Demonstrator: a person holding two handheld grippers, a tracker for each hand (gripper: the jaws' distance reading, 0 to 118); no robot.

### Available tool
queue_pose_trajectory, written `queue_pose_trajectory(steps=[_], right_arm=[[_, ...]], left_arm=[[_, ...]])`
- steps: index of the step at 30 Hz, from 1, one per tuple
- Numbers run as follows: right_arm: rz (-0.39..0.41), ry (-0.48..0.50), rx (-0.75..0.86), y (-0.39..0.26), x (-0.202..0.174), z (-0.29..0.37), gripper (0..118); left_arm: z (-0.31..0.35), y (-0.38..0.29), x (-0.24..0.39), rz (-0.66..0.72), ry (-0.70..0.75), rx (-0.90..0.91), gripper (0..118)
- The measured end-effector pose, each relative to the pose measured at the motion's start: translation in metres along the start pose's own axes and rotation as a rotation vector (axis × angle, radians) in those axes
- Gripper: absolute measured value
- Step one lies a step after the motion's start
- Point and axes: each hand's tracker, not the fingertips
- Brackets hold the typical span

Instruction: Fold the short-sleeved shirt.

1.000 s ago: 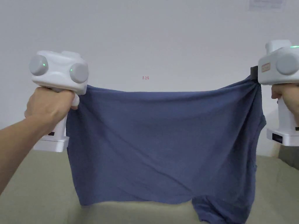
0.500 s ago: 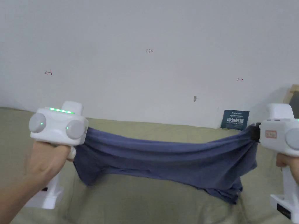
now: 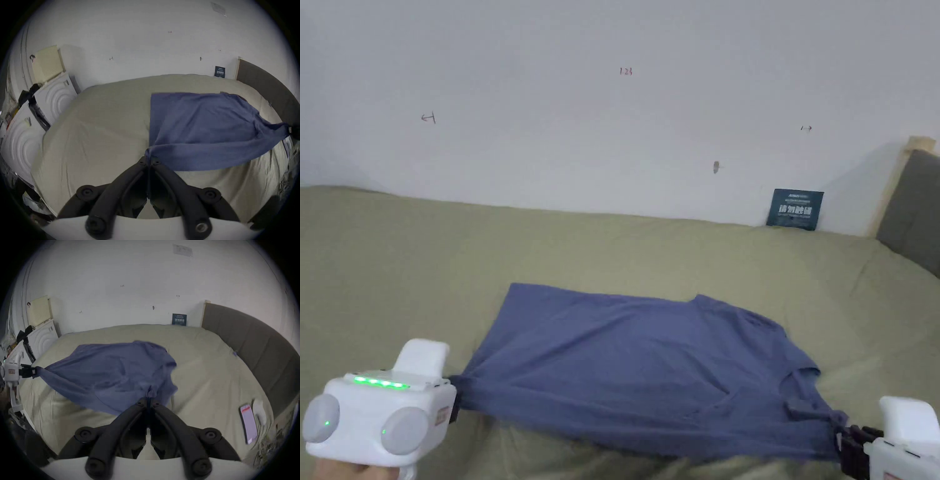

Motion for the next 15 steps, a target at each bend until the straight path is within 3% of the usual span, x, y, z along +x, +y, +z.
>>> queue_pose_trajectory(steps=[4, 9, 15], right_arm=[[-0.037, 0.017, -0.02, -0.044, 0.012, 0.038, 4], [-0.02, 0.035, -0.058, -0.08, 0.019, 0.073, 4], [-0.047, 0.043, -0.097, -0.101, 0.021, 0.079, 4]], left_arm=[[0.03, -0.047, -0.011, 0.012, -0.019, -0.022, 0], [0.064, -0.093, -0.03, 0.057, -0.081, -0.054, 0], [0.073, -0.116, -0.032, 0.078, -0.098, -0.077, 0]])
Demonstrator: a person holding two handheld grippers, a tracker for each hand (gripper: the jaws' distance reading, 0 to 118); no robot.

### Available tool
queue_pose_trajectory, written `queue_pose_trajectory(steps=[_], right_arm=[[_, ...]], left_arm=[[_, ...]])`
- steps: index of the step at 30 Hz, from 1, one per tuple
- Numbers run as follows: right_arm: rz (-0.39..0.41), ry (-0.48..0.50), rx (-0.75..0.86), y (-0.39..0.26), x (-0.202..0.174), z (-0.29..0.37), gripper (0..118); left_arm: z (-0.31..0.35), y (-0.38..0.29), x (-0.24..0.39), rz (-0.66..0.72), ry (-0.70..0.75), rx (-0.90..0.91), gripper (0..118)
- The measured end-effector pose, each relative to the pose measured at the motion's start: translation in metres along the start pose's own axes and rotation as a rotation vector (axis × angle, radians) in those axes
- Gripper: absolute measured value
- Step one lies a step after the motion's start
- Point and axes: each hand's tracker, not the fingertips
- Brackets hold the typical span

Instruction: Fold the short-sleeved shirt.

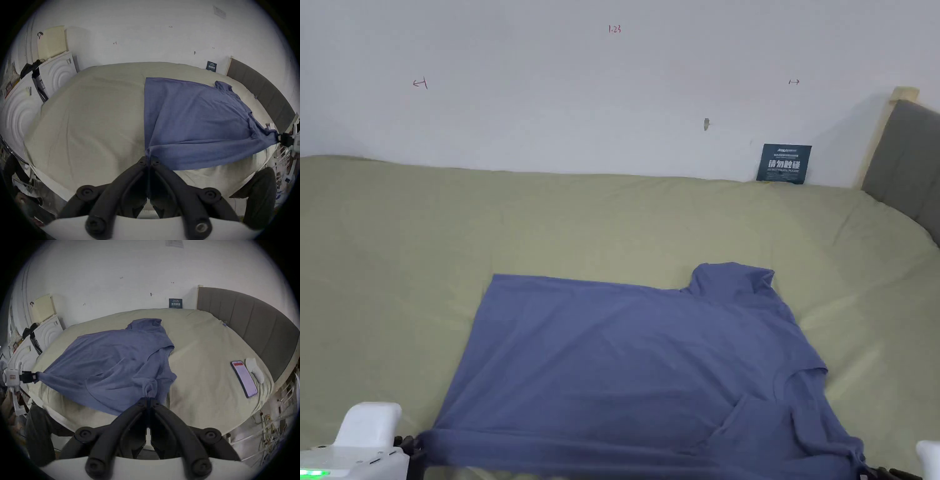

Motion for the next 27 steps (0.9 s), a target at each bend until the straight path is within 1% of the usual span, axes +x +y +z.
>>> queue_pose_trajectory(steps=[2, 3, 4, 5, 6, 7, 8, 10, 12, 14, 15, 16, 17, 18, 19, 20, 21, 22, 24, 27], right_arm=[[-0.011, 0.012, -0.019, -0.002, 0.0, -0.005, 6], [-0.019, 0.001, -0.025, -0.004, -0.001, -0.007, 11], [-0.035, -0.011, -0.03, -0.004, -0.001, -0.009, 42], [-0.075, -0.01, -0.039, -0.003, -0.002, -0.01, 65], [-0.076, -0.032, -0.029, -0.002, -0.002, -0.008, 70], [-0.091, -0.034, -0.005, 0.0, -0.004, -0.005, 70], [-0.092, -0.031, 0.009, 0.003, -0.007, -0.002, 70], [-0.079, -0.038, 0.047, 0.011, -0.012, 0.009, 70], [-0.022, -0.049, 0.091, 0.019, -0.025, 0.015, 70], [0.0, -0.072, 0.147, 0.025, -0.037, 0.023, 69], [0.006, -0.066, 0.193, 0.025, -0.043, 0.027, 67], [0.006, -0.072, 0.236, 0.025, -0.049, 0.031, 65], [0.011, -0.072, 0.245, 0.026, -0.055, 0.034, 48], [0.028, -0.072, 0.268, 0.025, -0.057, 0.038, 5], [0.044, -0.103, 0.305, 0.024, -0.06, 0.04, 1], [0.045, -0.128, 0.301, 0.017, -0.067, 0.04, 1], [0.061, -0.1, 0.294, 0.016, -0.068, 0.04, 1], [0.061, -0.084, 0.279, 0.017, -0.065, 0.04, 1], [0.048, -0.077, 0.282, 0.012, -0.065, 0.038, 1], [0.044, -0.076, 0.256, 0.01, -0.059, 0.034, 1]], left_arm=[[-0.003, -0.001, -0.001, -0.001, -0.006, -0.005, 0], [-0.005, -0.002, -0.002, 0.006, -0.012, -0.009, 0], [-0.007, -0.002, 0.0, 0.018, -0.029, -0.019, 12], [-0.007, -0.001, -0.001, 0.026, -0.036, -0.034, 35], [-0.006, 0.001, -0.001, 0.036, -0.027, -0.043, 73], [-0.002, 0.001, 0.0, 0.04, -0.023, -0.029, 111], [0.004, 0.002, 0.003, 0.051, -0.031, 0.028, 118], [0.02, 0.011, 0.009, 0.042, -0.024, 0.069, 118], [0.033, 0.018, 0.018, 0.034, -0.031, 0.14, 118], [0.042, 0.024, 0.027, 0.036, -0.012, 0.177, 117], [0.047, 0.025, 0.03, 0.04, -0.016, 0.199, 110], [0.051, 0.024, 0.034, 0.05, -0.01, 0.217, 83], [0.056, 0.024, 0.038, 0.056, -0.007, 0.242, 46], [0.057, 0.024, 0.041, 0.042, 0.0, 0.241, 0], [0.058, 0.024, 0.043, 0.032, 0.004, 0.245, 0], [0.057, 0.019, 0.044, 0.034, 0.013, 0.253, 0], [0.057, 0.019, 0.043, 0.032, 0.014, 0.239, 0], [0.056, 0.017, 0.042, 0.026, -0.002, 0.204, 0], [0.052, 0.01, 0.034, 0.056, -0.008, 0.199, 0], [0.047, 0.002, 0.023, 0.055, 0.011, 0.177, 0]])
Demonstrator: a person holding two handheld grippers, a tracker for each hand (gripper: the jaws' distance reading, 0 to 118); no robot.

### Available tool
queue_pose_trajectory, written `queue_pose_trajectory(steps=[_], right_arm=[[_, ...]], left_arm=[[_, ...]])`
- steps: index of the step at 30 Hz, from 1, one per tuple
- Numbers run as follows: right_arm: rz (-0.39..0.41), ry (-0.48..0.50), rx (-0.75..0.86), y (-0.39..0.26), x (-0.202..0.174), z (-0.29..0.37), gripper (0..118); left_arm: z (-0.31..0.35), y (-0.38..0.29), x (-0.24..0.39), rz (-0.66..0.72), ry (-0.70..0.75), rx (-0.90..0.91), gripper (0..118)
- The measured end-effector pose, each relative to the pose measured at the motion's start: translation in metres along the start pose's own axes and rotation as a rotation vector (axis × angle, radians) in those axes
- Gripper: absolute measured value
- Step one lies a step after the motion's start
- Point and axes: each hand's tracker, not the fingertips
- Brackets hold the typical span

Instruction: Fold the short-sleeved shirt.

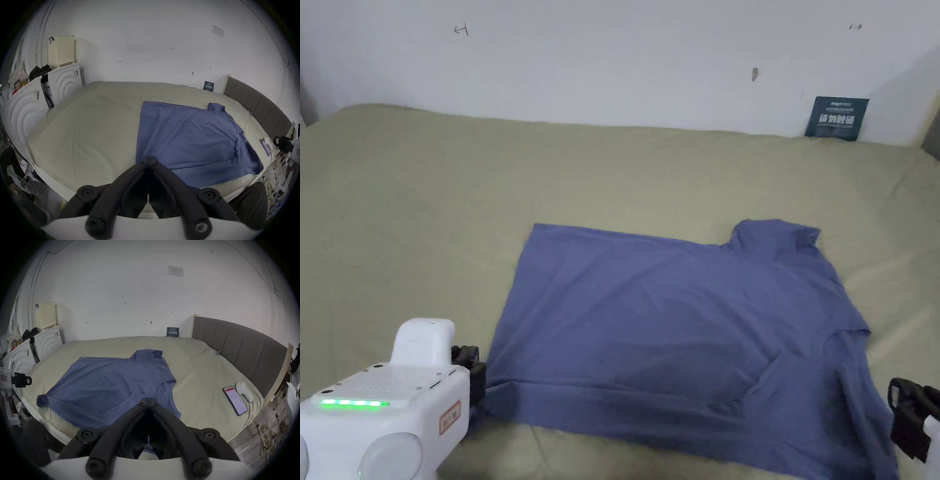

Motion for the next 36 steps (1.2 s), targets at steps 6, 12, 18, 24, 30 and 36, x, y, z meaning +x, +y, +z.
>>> queue_pose_trajectory(steps=[6, 12, 18, 24, 30, 36], right_arm=[[-0.007, 0.013, -0.058, -0.01, 0.007, -0.007, 1], [-0.037, 0.02, -0.113, -0.014, 0.019, -0.016, 1], [-0.086, 0.015, -0.206, -0.027, 0.041, -0.031, 1], [-0.113, 0.042, -0.317, -0.036, 0.057, -0.034, 82], [-0.06, 0.084, -0.457, -0.06, 0.059, -0.057, 82], [-0.04, 0.049, -0.481, -0.069, 0.073, -0.057, 4]], left_arm=[[-0.018, -0.011, -0.027, 0.05, -0.03, -0.142, 0], [-0.054, -0.024, -0.032, 0.05, -0.029, -0.265, 112], [-0.078, -0.018, -0.026, 0.018, -0.026, -0.349, 58], [-0.077, -0.024, -0.013, 0.021, -0.051, -0.339, 0], [-0.073, -0.016, -0.016, 0.042, -0.046, -0.336, 0], [-0.077, -0.016, -0.021, 0.049, -0.044, -0.351, 0]])
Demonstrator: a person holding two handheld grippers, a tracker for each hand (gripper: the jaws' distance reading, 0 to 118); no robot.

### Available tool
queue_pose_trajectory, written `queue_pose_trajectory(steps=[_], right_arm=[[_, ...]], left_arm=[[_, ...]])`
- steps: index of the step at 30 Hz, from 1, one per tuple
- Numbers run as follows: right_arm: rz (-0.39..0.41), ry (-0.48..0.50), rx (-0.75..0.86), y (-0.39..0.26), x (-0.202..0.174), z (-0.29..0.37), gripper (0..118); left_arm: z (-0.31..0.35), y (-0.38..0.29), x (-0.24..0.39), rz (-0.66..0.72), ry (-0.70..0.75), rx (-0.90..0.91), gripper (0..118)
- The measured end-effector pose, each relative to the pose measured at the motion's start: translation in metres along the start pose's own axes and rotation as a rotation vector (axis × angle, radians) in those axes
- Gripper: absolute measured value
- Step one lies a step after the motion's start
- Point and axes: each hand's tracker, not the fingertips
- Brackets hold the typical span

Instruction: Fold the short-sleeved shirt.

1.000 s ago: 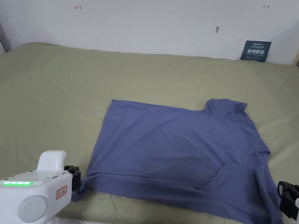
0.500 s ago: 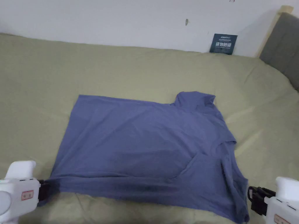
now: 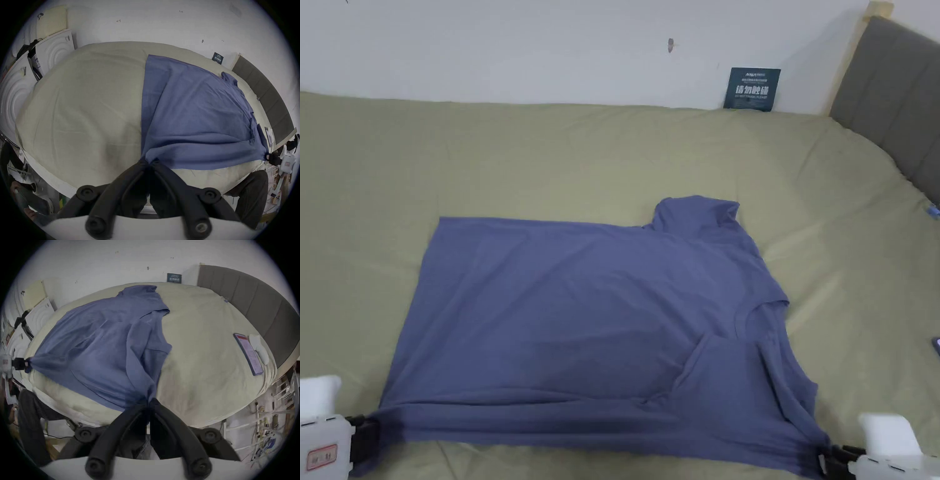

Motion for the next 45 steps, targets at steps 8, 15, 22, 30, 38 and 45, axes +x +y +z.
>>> queue_pose_trajectory(steps=[8, 15, 22, 30, 38, 45], right_arm=[[0.006, 0.01, 0.115, 0.042, -0.004, 0.028, 4], [0.023, 0.014, 0.172, 0.139, -0.008, 0.007, 4], [0.052, -0.001, 0.116, 0.214, -0.013, -0.058, 4], [0.015, -0.002, 0.039, 0.232, -0.011, -0.113, 33], [-0.028, 0.013, 0.101, 0.179, -0.011, -0.069, 74], [-0.022, 0.008, 0.18, 0.124, -0.022, -0.034, 1]], left_arm=[[0.013, 0.022, 0.003, -0.032, -0.021, 0.035, 0], [-0.004, 0.105, 0.009, -0.052, -0.049, 0.074, 0], [-0.06, 0.169, 0.017, -0.023, -0.059, 0.033, 0], [-0.109, 0.186, 0.021, 0.015, -0.059, -0.016, 5], [-0.063, 0.143, 0.02, -0.015, 0.029, 0.103, 104], [-0.026, 0.1, 0.017, -0.009, 0.013, 0.13, 0]])
